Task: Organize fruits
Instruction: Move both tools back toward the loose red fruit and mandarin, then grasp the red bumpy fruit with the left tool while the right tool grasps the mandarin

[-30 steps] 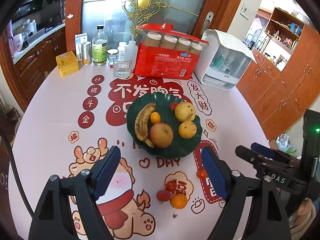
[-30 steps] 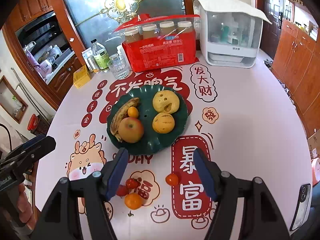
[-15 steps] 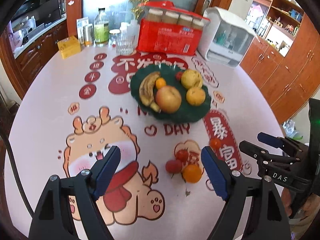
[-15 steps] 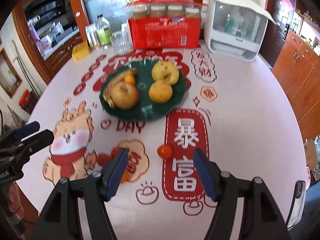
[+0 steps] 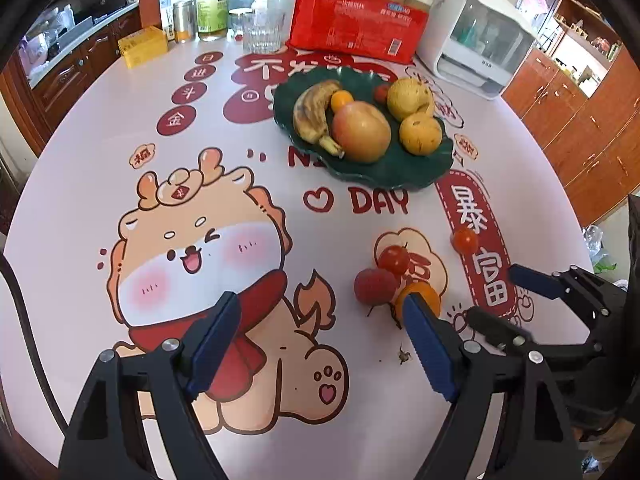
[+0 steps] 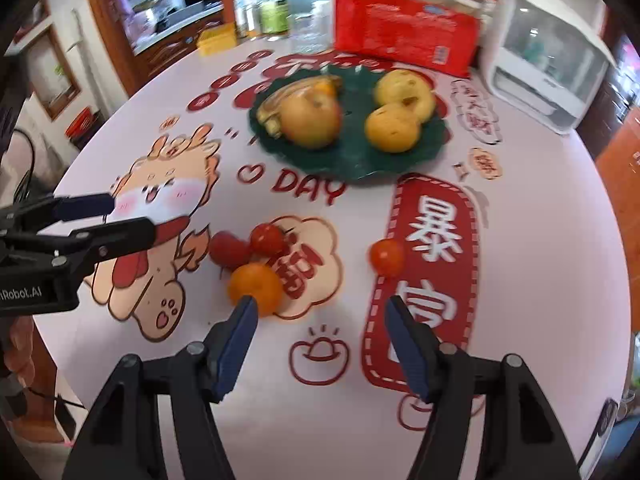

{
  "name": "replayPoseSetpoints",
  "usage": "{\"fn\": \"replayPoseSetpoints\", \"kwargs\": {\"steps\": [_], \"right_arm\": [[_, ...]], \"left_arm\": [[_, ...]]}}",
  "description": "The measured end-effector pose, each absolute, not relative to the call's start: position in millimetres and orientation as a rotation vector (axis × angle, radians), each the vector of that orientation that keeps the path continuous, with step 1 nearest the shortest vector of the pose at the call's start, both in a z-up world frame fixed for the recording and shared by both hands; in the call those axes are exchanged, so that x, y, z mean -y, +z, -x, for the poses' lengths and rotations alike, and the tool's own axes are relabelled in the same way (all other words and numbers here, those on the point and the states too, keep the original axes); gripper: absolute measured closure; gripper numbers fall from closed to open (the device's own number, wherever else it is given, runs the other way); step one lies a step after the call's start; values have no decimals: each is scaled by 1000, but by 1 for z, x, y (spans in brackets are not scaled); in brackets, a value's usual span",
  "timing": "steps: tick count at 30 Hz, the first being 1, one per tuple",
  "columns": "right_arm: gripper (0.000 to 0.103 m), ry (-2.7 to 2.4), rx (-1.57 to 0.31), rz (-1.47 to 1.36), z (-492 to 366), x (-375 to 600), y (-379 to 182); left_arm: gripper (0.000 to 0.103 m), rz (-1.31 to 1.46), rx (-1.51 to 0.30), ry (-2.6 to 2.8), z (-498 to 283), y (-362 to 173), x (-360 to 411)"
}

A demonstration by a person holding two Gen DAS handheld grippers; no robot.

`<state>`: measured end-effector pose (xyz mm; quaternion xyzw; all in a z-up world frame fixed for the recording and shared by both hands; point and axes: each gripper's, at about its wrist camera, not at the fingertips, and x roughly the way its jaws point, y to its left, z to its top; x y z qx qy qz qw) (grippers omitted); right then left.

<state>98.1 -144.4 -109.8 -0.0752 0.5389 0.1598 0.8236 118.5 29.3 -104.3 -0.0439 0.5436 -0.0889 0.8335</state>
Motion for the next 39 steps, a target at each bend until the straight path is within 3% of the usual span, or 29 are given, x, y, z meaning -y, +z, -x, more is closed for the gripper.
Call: {"fn": "replayPoseSetpoints", "kwargs": {"steps": [6,15,18,30,39], "right_arm": [[47,433,-1190,181,-101,125,-130],[51,501,-1224,186,-110,108,-151],[63,522,-1243,168,-114,107,-157],[64,436,-1218,182,-123,137,-155],[64,408,-1222,162,-126,151,-157]], "left_arm": [[21,96,-1176,-185,-123,-113,-25],[21,98,-1198,-181,-128,-120,-20],[21,110,-1211,-180,-131,-123,-19],[22,126,-1268,-234,-146,-143,3],[48,127,-1310,-260,-156,-160,23]]}}
